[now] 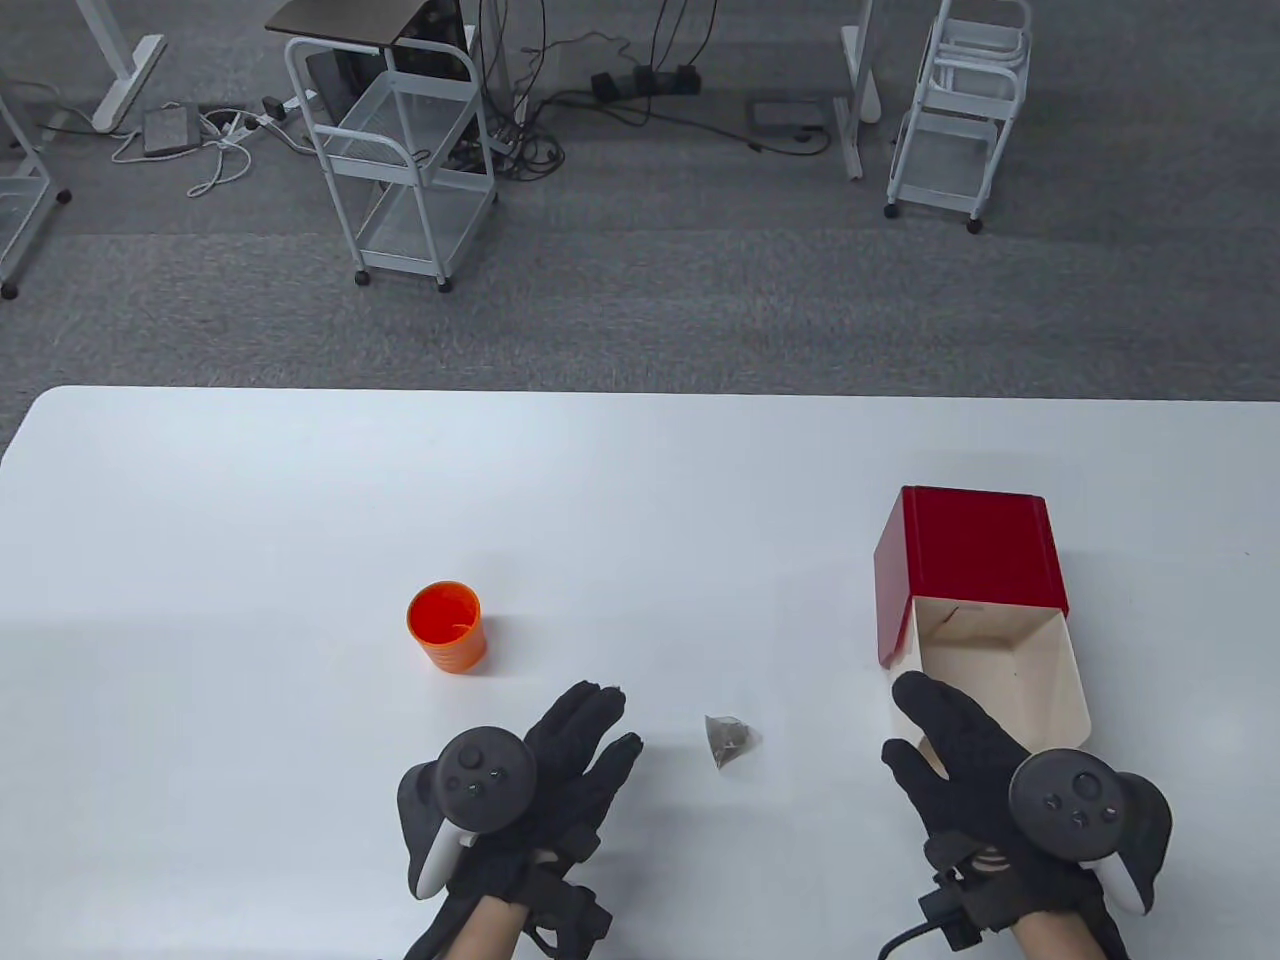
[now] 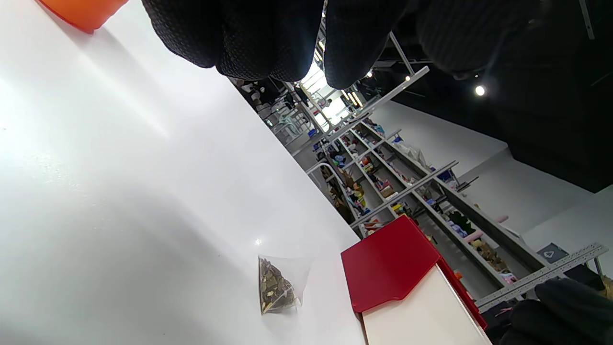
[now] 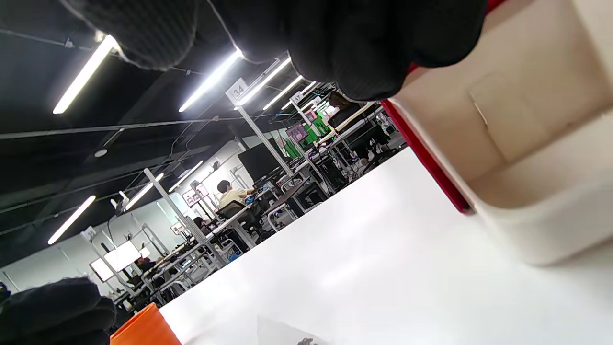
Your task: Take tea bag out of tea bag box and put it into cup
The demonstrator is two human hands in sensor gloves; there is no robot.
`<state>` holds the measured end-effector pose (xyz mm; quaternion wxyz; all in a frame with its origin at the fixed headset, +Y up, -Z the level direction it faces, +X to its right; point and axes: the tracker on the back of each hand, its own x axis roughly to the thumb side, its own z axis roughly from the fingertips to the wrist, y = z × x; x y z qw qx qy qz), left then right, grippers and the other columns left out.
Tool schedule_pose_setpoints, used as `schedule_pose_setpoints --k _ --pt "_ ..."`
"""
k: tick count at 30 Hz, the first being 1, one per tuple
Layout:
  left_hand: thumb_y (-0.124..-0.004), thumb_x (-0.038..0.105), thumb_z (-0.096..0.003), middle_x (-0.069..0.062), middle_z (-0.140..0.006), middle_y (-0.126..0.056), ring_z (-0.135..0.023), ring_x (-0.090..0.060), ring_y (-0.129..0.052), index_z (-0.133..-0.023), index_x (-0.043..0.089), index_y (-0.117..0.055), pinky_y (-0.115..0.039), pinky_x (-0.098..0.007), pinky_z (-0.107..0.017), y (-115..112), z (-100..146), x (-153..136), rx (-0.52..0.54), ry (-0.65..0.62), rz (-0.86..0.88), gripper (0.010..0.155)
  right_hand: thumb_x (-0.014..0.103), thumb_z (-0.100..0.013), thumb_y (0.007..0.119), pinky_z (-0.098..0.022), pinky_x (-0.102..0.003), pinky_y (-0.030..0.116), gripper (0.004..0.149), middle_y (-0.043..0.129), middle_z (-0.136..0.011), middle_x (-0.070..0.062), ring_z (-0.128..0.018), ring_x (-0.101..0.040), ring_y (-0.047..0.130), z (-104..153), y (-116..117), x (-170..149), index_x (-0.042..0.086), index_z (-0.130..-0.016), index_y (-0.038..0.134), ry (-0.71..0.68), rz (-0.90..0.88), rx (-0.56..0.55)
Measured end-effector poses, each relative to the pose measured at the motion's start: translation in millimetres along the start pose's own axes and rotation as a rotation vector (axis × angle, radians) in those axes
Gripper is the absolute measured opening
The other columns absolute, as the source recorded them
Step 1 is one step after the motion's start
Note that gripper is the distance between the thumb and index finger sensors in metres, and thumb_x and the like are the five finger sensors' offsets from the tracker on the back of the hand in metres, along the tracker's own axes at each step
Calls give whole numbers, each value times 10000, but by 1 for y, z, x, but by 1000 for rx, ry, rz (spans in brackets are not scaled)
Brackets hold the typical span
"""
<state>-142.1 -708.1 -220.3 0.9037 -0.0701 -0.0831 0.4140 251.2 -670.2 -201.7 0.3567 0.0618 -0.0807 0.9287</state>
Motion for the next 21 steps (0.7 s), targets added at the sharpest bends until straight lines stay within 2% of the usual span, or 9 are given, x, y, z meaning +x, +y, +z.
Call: schedule_pose_setpoints --k 7,11,16,21 --pt "-629 612 -506 -84 -1207 -617 -1053 -340 -690 -1091 301 -654 -641 -457 -765 -5 -1 3 -18 1 -20 663 477 -454 766 -610 -550 705 607 705 -1002 -191 -781 -448 829 3 7 -7 186 -974 654 10 -2 8" --pt "-635 618 -503 -68 -1208 -625 -1054 -318 -703 -1094 316 -647 -661 -430 -770 -10 -4 13 -22 8 -95 664 477 -454 765 -611 -551 703 608 703 -1003 -190 -787 -450 823 5 8 -6 184 -975 652 5 5 8" --pt "-664 616 -494 -51 -1192 -655 -1028 -295 -743 -1088 319 -656 -688 -403 -763 -20 -22 36 -72 23 -254 665 476 -454 766 -609 -551 704 606 707 -1000 -190 -784 -451 826 6 7 -6 184 -973 655 0 5 1" --pt "-695 606 -483 -17 -1169 -691 -1007 -254 -775 -1076 343 -667 -701 -371 -771 -41 -49 66 -112 61 -440 650 475 -454 765 -609 -550 705 604 708 -999 -189 -782 -449 828 6 8 -5 186 -972 655 -1 2 6"
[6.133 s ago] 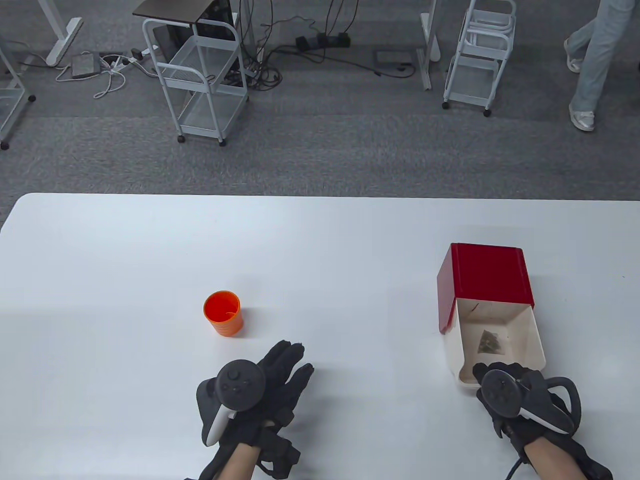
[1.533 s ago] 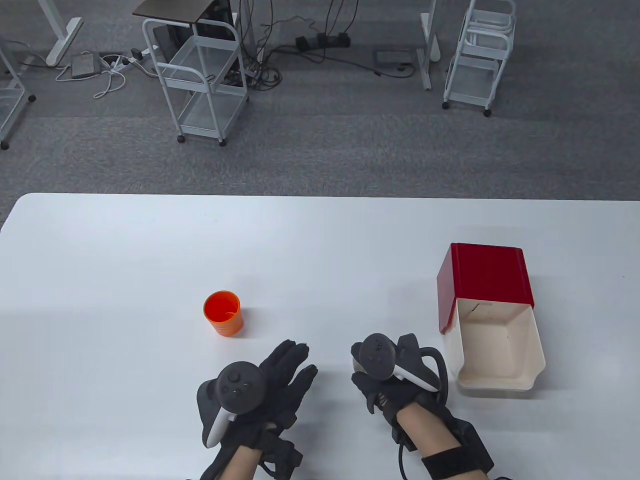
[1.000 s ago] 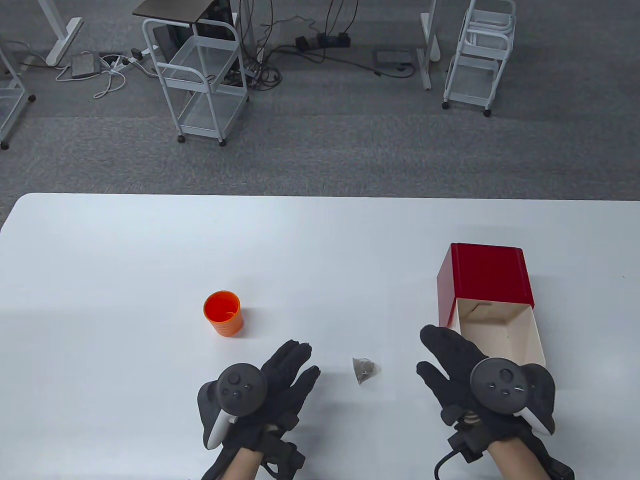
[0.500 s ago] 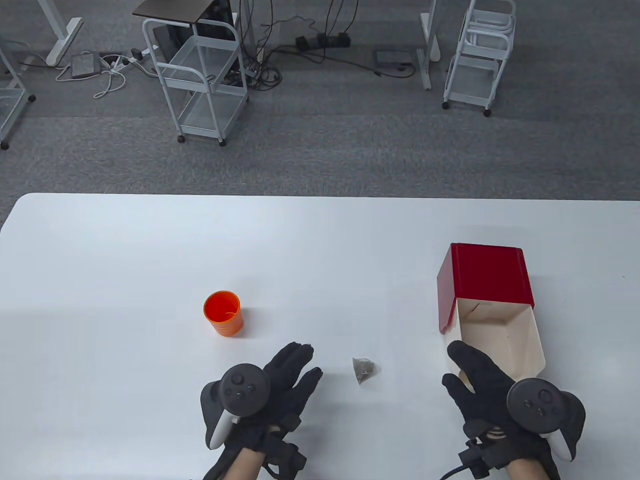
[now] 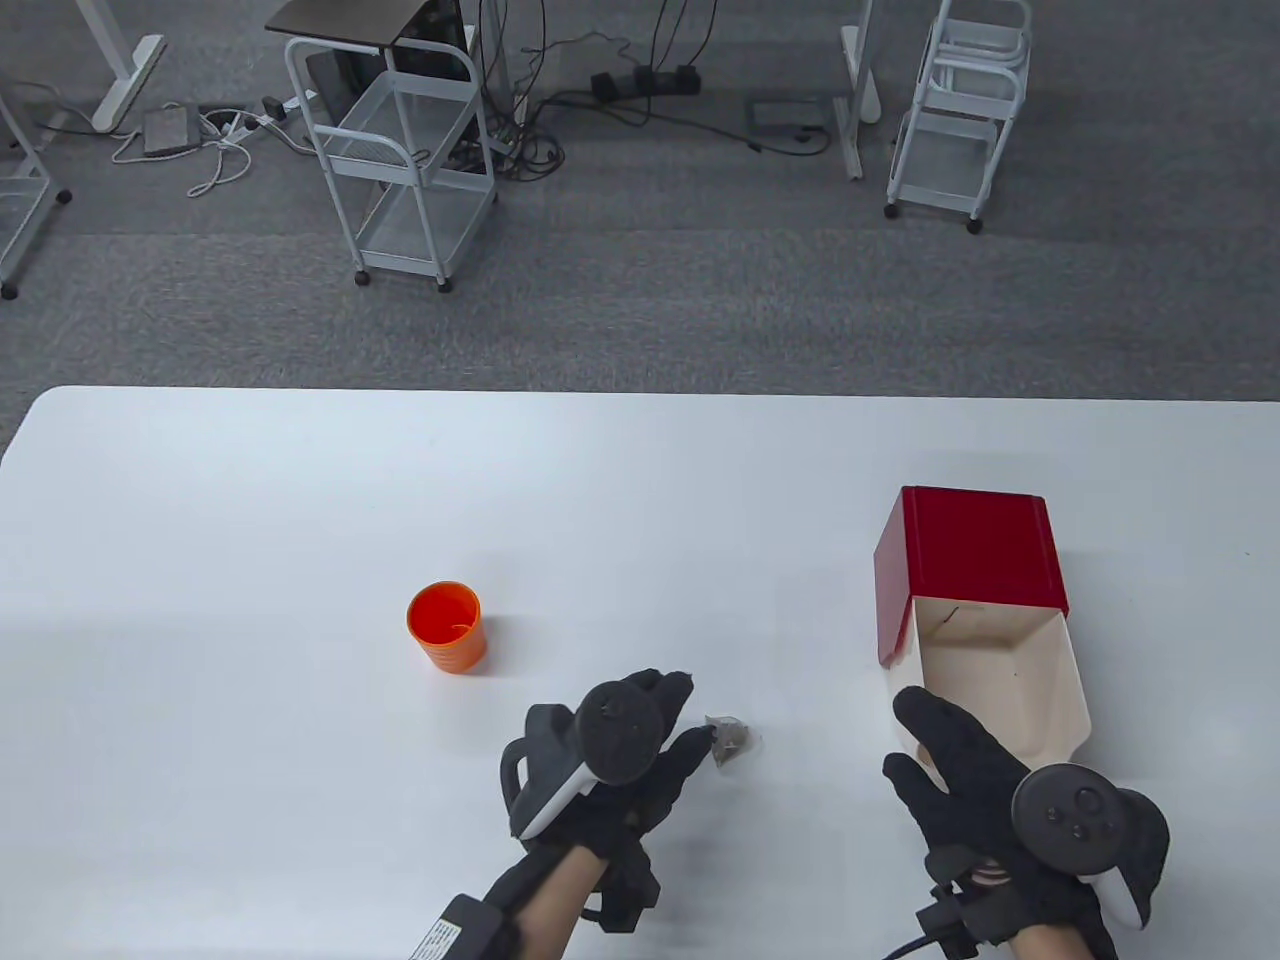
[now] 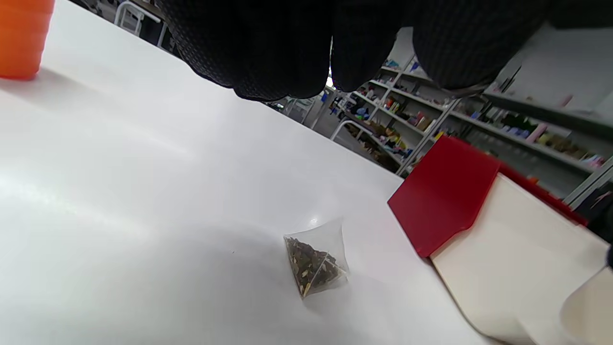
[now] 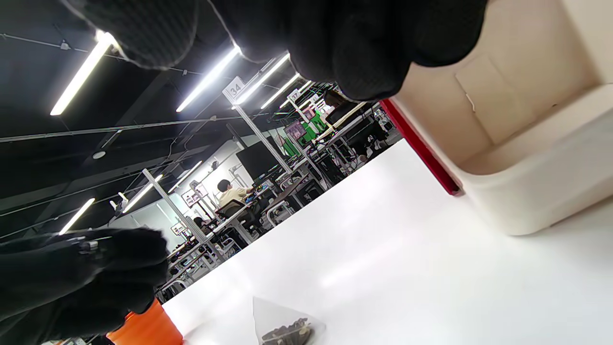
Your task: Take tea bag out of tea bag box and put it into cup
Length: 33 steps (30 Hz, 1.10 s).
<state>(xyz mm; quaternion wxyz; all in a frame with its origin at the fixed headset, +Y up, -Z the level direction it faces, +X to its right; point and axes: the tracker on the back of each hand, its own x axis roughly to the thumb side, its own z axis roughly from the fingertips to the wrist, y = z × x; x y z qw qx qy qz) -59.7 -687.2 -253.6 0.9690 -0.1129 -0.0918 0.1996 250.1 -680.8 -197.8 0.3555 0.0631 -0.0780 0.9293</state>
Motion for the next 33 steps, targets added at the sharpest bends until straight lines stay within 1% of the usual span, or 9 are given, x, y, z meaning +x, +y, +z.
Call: schedule_pose_setpoints --k 3,6,8,12,16,19,25,29,33 --pt "-717 594 -477 -5 -1151 -715 -990 -242 -795 -1066 345 -683 -712 -360 -765 -11 -16 16 -27 30 -80 640 474 -455 765 -609 -549 706 603 710 -998 -190 -784 -450 826 0 1 0 184 -972 656 -2 1 5" --pt "-730 585 -473 -1 -1141 -727 -980 -237 -805 -1058 348 -692 -719 -363 -757 -25 -29 26 -48 51 -154 632 474 -455 764 -608 -550 706 602 709 -998 -191 -783 -450 826 -1 2 1 185 -972 655 -2 2 9" --pt "-735 584 -471 6 -1136 -735 -979 -232 -808 -1056 354 -693 -723 -365 -755 -39 -36 32 -62 67 -212 629 472 -455 764 -607 -550 707 600 712 -997 -191 -779 -450 829 -1 2 1 185 -971 657 -1 1 13" --pt "-750 583 -462 31 -1124 -755 -970 -221 -823 -1040 367 -711 -734 -364 -746 -63 -45 39 -61 84 -344 618 469 -456 764 -606 -548 709 598 715 -994 -190 -779 -449 831 -1 3 1 182 -970 659 -2 5 18" --pt "-784 581 -439 55 -1092 -798 -947 -203 -853 -1007 384 -746 -749 -355 -735 -76 -49 42 -45 97 -459 602 467 -455 765 -603 -547 713 595 719 -991 -192 -775 -448 835 -1 3 1 183 -968 663 -4 2 19" --pt "-813 551 -436 80 -1046 -844 -917 -184 -884 -962 406 -783 -765 -343 -720 -79 -51 40 -35 118 -492 547 465 -455 765 -603 -547 713 593 720 -990 -190 -773 -447 837 -1 3 1 184 -967 663 -8 2 18" --pt "-843 483 -438 115 -910 -949 -799 -149 -968 -828 428 -873 -822 -314 -651 -74 -50 34 4 123 -473 395 461 -456 766 -602 -546 714 591 723 -988 -192 -772 -446 838 -1 3 1 181 -966 665 -11 4 18" --pt "-849 475 -432 106 -884 -967 -773 -147 -985 -809 424 -887 -835 -313 -633 -66 -47 30 41 103 -459 383 459 -456 766 -602 -547 714 590 722 -988 -193 -772 -446 838 -1 3 1 180 -966 666 -9 5 18" --pt "-850 471 -430 98 -883 -969 -767 -154 -988 -805 419 -890 -837 -318 -627 -47 -43 25 87 95 -398 381 457 -457 766 -602 -546 714 589 722 -988 -193 -771 -448 838 -1 2 0 178 -966 666 -7 5 14"
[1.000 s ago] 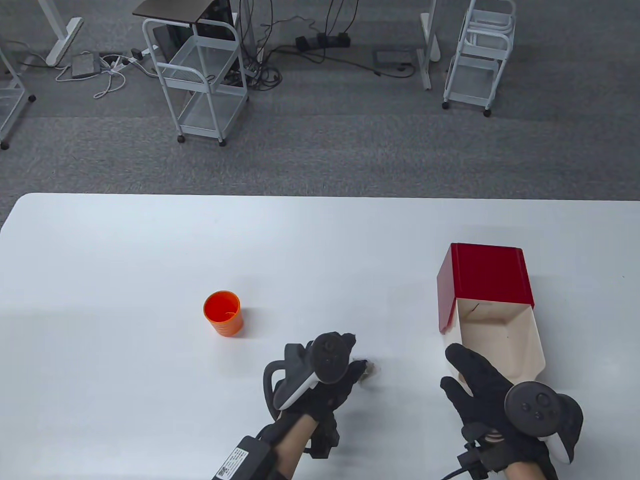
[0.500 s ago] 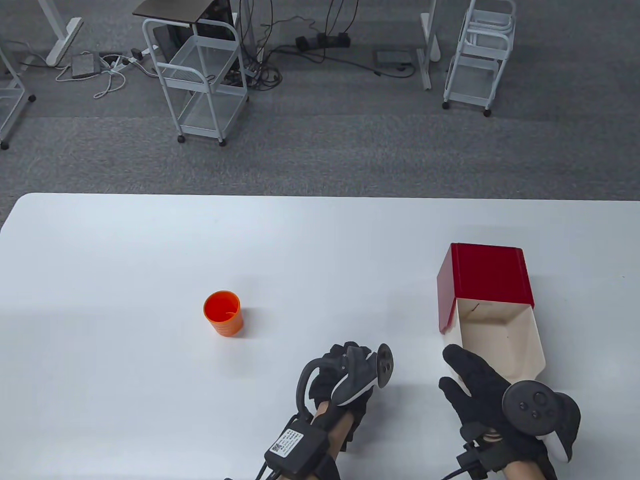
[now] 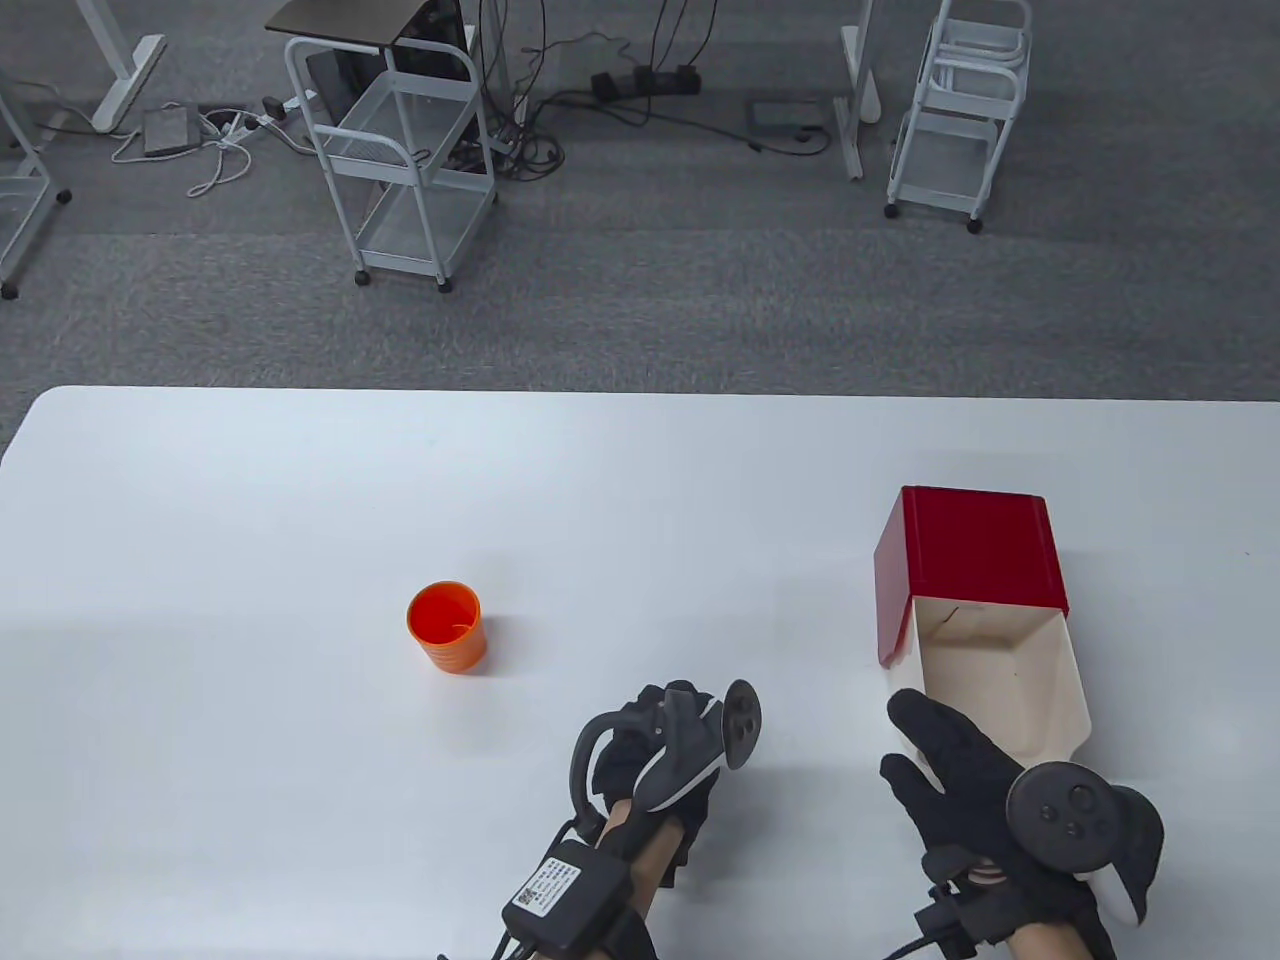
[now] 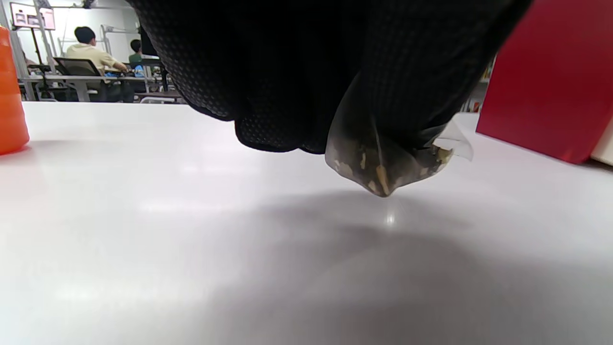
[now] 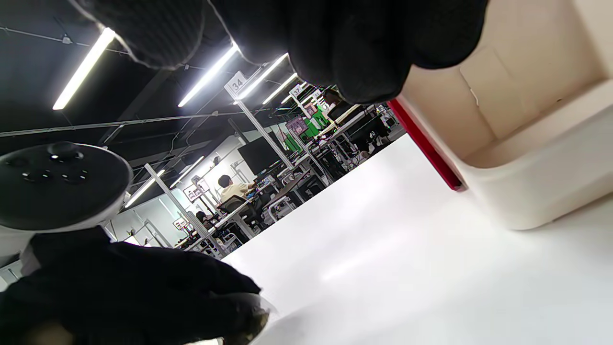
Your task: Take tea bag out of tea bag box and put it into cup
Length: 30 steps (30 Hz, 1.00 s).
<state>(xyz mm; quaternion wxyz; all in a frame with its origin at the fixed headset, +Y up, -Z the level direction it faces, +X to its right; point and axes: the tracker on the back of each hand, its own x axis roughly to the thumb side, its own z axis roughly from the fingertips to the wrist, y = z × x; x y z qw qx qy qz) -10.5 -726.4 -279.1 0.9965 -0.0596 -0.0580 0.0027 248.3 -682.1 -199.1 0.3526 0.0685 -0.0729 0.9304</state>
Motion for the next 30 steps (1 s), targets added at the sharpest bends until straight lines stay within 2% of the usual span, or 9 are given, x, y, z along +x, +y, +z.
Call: schedule_pose_setpoints --k 10,18,24,30 --pt "-848 472 -430 106 -895 -958 -785 -152 -978 -809 424 -882 -831 -319 -638 49 -3 -47 134 105 129 384 456 -457 766 -602 -548 713 588 723 -987 -193 -769 -449 839 0 0 0 179 -966 666 1 4 3" --pt "-851 465 -433 91 -892 -961 -778 -164 -981 -810 412 -887 -832 -326 -632 79 -7 -108 226 306 216 383 447 -459 767 -602 -549 712 581 724 -987 -192 -772 -450 836 0 0 0 177 -965 668 0 8 3" --pt "-850 466 -434 98 -895 -959 -782 -161 -979 -813 414 -884 -830 -324 -635 87 -8 -148 236 421 252 384 443 -459 768 -602 -548 713 579 727 -985 -193 -772 -449 837 0 0 0 176 -964 670 0 9 0" --pt "-853 461 -433 87 -890 -963 -776 -169 -981 -811 407 -889 -831 -329 -630 83 -7 -183 238 523 247 383 440 -460 768 -600 -548 714 574 728 -983 -192 -770 -449 839 0 0 0 177 -962 672 -7 9 -6"
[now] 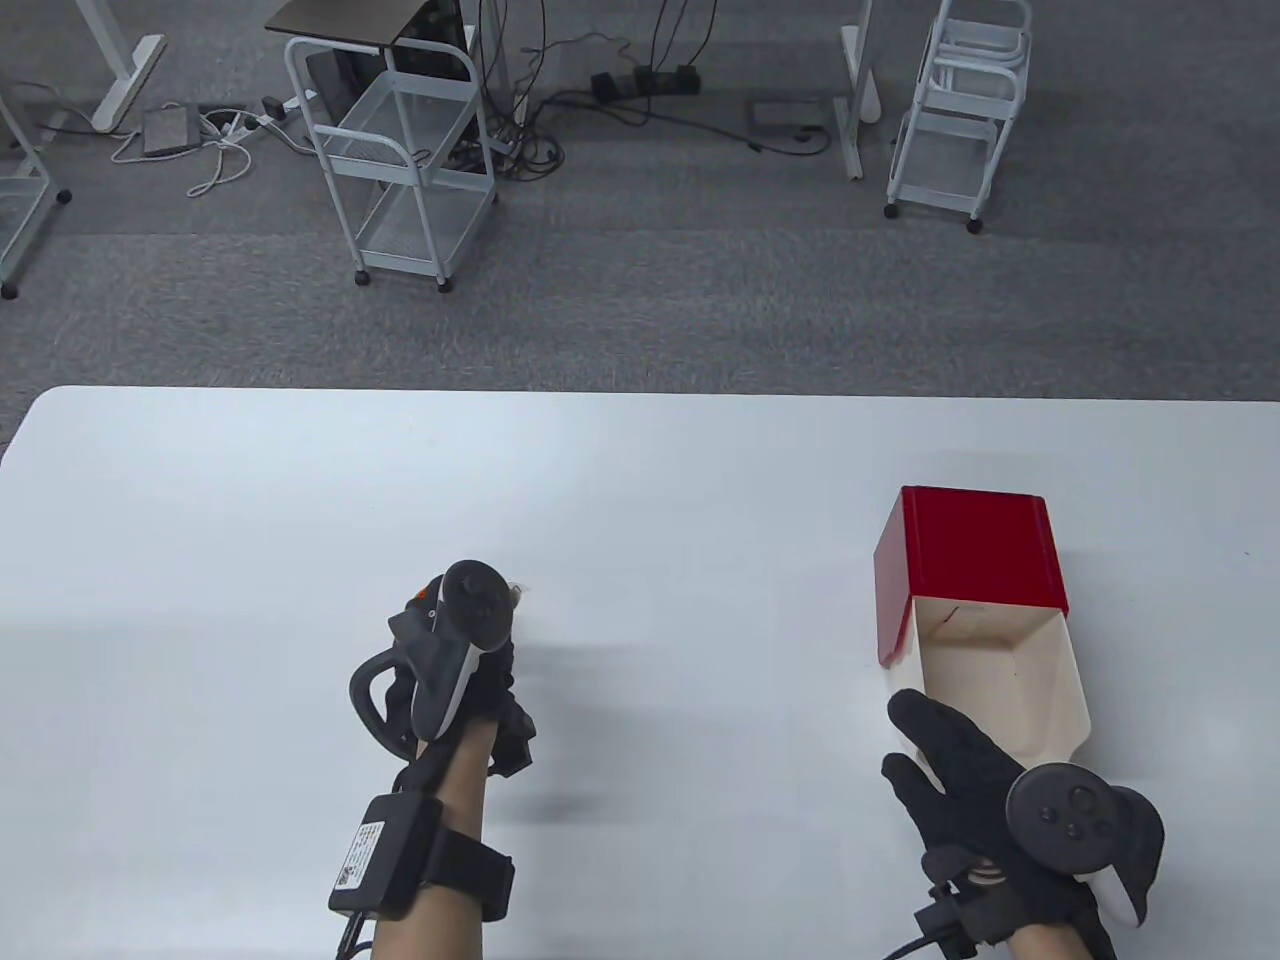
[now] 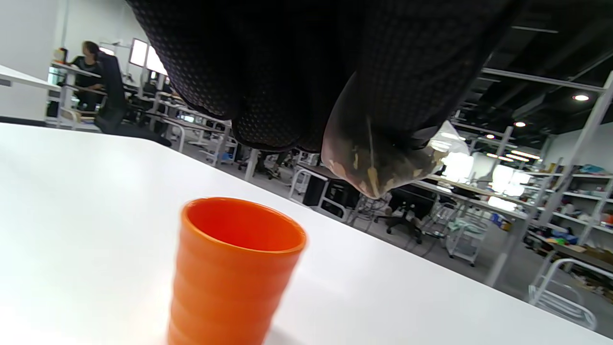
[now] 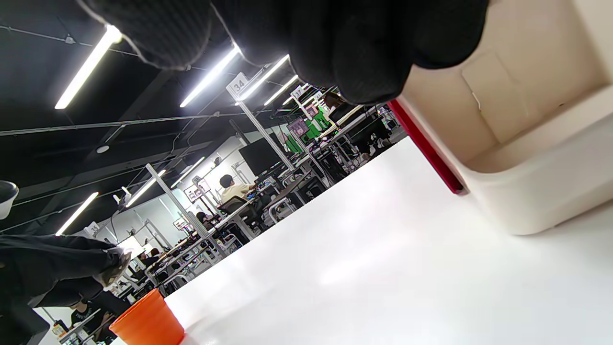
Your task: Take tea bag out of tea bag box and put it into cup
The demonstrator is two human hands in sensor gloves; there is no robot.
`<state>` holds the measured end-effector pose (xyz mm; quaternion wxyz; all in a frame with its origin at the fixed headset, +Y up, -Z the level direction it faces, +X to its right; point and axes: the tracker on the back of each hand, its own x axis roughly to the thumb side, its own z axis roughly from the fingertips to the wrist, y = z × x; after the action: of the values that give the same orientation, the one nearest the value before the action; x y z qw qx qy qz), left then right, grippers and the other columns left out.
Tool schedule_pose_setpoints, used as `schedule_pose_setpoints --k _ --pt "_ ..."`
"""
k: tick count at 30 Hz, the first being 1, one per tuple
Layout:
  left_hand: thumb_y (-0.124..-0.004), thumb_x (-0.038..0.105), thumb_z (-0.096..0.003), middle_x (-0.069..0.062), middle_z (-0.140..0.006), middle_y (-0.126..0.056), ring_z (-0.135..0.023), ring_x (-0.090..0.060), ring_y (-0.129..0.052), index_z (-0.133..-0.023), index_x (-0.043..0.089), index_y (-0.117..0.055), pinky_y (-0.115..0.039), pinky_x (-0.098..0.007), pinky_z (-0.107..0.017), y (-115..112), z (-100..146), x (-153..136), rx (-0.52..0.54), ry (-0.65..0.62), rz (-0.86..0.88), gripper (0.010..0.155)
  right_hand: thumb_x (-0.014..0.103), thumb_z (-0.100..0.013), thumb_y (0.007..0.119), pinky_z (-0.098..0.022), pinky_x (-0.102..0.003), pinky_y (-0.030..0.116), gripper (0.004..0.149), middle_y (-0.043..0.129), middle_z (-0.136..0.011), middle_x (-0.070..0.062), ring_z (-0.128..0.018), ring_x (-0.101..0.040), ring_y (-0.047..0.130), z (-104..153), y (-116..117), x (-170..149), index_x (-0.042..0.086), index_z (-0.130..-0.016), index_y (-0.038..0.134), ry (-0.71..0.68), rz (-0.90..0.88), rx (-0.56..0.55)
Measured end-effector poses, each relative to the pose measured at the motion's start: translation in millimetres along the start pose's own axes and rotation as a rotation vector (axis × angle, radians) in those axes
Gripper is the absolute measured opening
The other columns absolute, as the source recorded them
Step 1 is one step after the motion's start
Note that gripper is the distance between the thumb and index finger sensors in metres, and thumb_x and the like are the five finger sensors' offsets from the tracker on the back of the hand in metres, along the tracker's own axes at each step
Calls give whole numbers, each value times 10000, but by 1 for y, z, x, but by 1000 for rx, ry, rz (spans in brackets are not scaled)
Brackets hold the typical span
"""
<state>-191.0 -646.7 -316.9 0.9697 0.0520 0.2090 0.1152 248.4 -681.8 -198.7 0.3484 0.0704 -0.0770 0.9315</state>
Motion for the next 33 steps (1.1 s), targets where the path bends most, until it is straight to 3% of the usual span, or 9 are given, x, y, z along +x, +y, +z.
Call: schedule_pose_setpoints --k 14,20,26,33 --pt "-837 469 -444 90 -920 -941 -803 -165 -965 -834 415 -872 -820 -326 -649 -21 -20 -36 -46 130 -9 395 436 -461 769 -600 -549 714 576 728 -984 -194 -769 -449 839 -1 2 1 172 -963 671 8 19 19" --pt "-829 479 -445 15 -1048 -843 -899 -223 -897 -960 358 -795 -778 -372 -690 -21 -19 -40 -55 133 11 531 435 -461 770 -601 -548 713 576 727 -983 -196 -769 -450 838 -2 3 1 174 -964 669 9 21 25" --pt "-801 509 -450 -36 -1111 -771 -949 -275 -843 -1010 310 -753 -749 -408 -701 -14 -10 -41 -41 84 75 596 437 -460 771 -602 -548 713 578 727 -984 -195 -770 -449 839 -2 4 1 176 -965 668 5 21 27" --pt "-760 534 -468 -63 -1134 -736 -968 -305 -814 -1041 282 -721 -730 -426 -708 -11 19 -37 -76 -32 255 627 441 -459 770 -602 -548 712 581 726 -985 -193 -774 -450 835 -2 4 2 175 -965 667 2 15 21"
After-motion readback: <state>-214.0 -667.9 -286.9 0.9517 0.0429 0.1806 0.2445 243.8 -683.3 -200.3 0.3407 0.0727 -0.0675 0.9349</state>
